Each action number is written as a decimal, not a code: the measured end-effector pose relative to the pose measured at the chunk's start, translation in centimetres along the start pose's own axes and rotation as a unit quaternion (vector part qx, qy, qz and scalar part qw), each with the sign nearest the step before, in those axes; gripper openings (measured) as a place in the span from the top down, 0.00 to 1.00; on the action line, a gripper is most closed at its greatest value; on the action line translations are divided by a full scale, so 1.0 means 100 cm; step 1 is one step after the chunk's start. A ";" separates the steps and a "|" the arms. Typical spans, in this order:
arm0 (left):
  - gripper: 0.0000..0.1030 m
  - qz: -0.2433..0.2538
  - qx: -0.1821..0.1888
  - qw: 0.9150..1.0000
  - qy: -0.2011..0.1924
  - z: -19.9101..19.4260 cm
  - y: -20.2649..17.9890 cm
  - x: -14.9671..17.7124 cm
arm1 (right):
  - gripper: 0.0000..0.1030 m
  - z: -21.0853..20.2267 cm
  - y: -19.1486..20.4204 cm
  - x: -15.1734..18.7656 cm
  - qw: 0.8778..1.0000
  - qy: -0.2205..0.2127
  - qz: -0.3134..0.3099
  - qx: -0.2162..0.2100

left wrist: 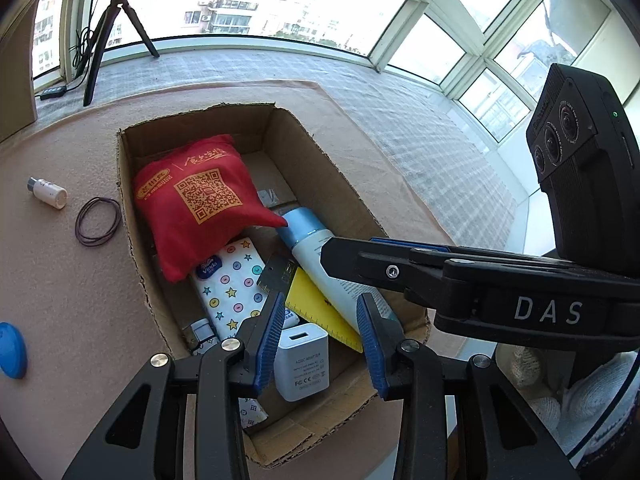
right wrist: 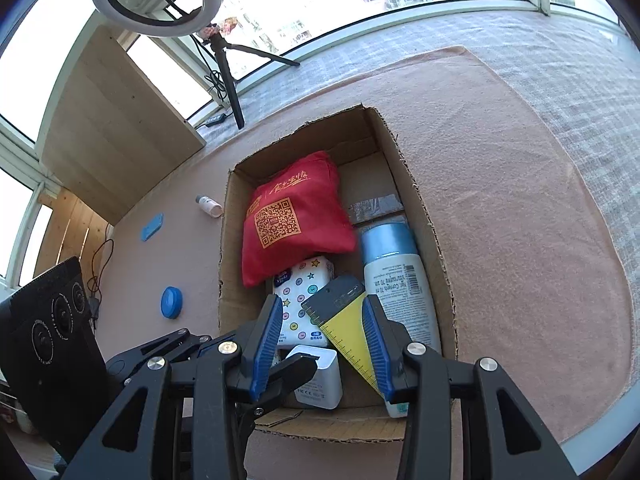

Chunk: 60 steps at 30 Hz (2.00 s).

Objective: Organize objects
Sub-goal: 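Carry the lotion bottle into the box and open the right gripper, then withdraw the right gripper and reach toward the blue round lid, then close the right gripper on the blue round lid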

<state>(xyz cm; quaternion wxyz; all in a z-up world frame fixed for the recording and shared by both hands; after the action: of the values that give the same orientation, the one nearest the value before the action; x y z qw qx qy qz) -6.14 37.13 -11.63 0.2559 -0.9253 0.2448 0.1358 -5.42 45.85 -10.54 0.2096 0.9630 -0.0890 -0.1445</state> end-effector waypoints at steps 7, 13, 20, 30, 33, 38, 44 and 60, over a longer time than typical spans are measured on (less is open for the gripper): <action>0.61 -0.001 -0.011 1.000 -0.009 -0.017 0.011 0.005 | 0.63 -0.001 0.012 0.003 1.000 -0.007 -0.010 0.003; 0.61 -0.016 -0.043 0.999 -0.018 -0.040 0.038 0.017 | 0.60 0.005 0.041 0.004 0.999 -0.010 -0.041 0.014; 0.59 -0.058 -0.096 0.993 -0.027 -0.075 0.102 0.040 | 0.54 0.022 0.086 0.005 0.996 -0.011 -0.086 0.020; 0.56 -0.152 -0.131 0.979 -0.031 -0.116 0.209 0.085 | 0.54 0.059 0.142 0.009 0.994 0.009 -0.110 -0.011; 0.56 -0.165 -0.137 0.976 -0.031 -0.123 0.229 0.095 | 0.54 0.073 0.159 0.011 0.993 0.023 -0.114 -0.024; 0.56 -0.180 -0.146 0.972 -0.024 -0.126 0.258 0.109 | 0.54 0.098 0.181 0.009 0.991 0.042 -0.121 -0.025; 0.56 -0.175 -0.148 0.973 -0.005 -0.120 0.280 0.114 | 0.54 0.130 0.199 0.007 0.990 0.071 -0.117 -0.026; 0.57 -0.156 -0.089 0.984 0.014 -0.087 0.280 0.100 | 0.61 0.195 0.217 0.005 0.983 0.150 -0.089 -0.055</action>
<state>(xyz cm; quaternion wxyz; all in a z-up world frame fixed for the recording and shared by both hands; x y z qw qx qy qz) -11.18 7.63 -19.56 0.1875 -0.9730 0.0877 0.1020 -13.54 18.95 -18.35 0.2593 0.9648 0.0376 -0.0214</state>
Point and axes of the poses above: each gripper's, at about its wrist camera, not at the fingertips, and z roughly the way its jaws point, y to its left, x to its underside, the point moved 5 cm from there along z, roughly the way its jaws point, and after that the axes turned 8 degrees about y, right-handed, at the moved point
